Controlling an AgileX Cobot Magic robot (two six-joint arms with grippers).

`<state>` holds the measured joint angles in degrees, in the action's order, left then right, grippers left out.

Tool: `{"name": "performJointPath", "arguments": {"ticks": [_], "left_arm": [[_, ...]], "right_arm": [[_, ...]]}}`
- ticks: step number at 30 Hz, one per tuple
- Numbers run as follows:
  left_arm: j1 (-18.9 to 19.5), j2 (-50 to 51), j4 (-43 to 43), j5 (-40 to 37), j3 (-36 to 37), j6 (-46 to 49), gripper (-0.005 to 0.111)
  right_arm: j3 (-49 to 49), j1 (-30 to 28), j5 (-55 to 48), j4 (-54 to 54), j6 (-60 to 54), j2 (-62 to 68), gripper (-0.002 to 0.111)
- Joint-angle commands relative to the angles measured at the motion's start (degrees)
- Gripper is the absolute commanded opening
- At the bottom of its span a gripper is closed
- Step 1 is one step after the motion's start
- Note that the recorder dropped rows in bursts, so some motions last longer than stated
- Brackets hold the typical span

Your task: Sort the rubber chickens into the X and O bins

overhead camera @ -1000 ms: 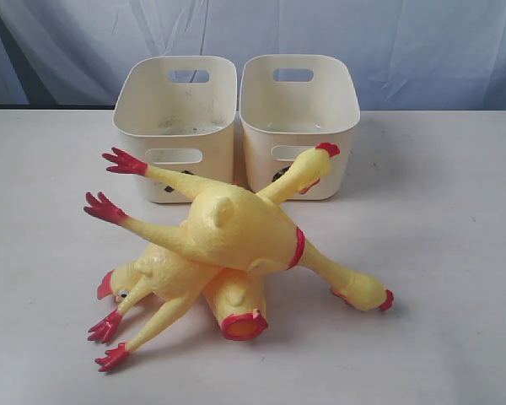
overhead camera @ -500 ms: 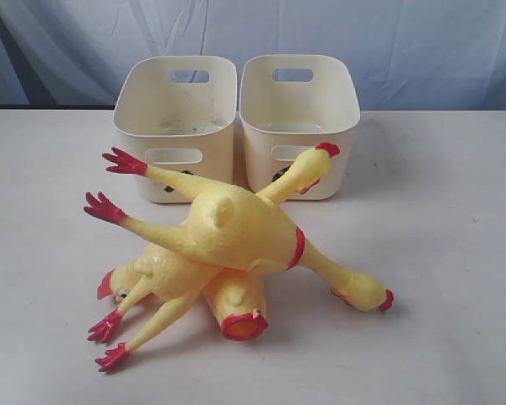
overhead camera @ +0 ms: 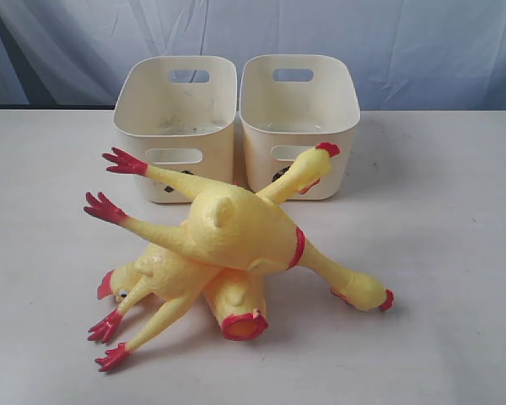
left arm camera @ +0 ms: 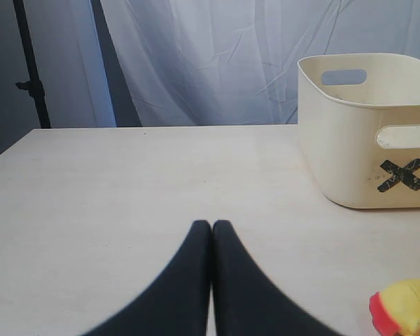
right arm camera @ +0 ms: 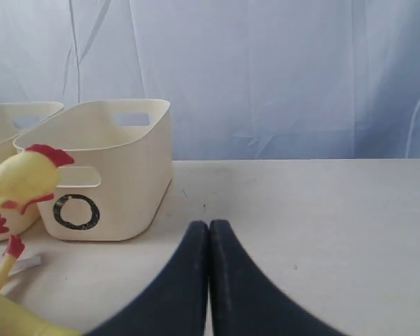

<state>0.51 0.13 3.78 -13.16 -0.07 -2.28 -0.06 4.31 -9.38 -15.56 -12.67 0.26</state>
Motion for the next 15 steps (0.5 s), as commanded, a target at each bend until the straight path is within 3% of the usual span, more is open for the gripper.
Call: {"name": "performJointPath", "arguments": {"ticks": [1,3,8,15], "left_arm": [[-0.1,-0.1,0.1,0.3,0.1,-0.2,0.000],[-0.1,-0.1,0.1,0.3,0.1,-0.2,0.000],[-0.1,-0.1,0.1,0.3,0.1,-0.2,0.000],[-0.1,-0.1,0.1,0.3,0.1,-0.2,0.000]], "right_arm": [[0.1,-0.3,4.0,-14.6,-0.1,-0.3,0.000],[0.1,-0.3,7.0,-23.7,-0.1,-0.3,0.000],[0.1,-0.3,13.3,-34.9,-0.1,-0.3,0.000],[-5.6,-0.2,5.2,-38.4,-0.4,-0.3,0.000]]}}
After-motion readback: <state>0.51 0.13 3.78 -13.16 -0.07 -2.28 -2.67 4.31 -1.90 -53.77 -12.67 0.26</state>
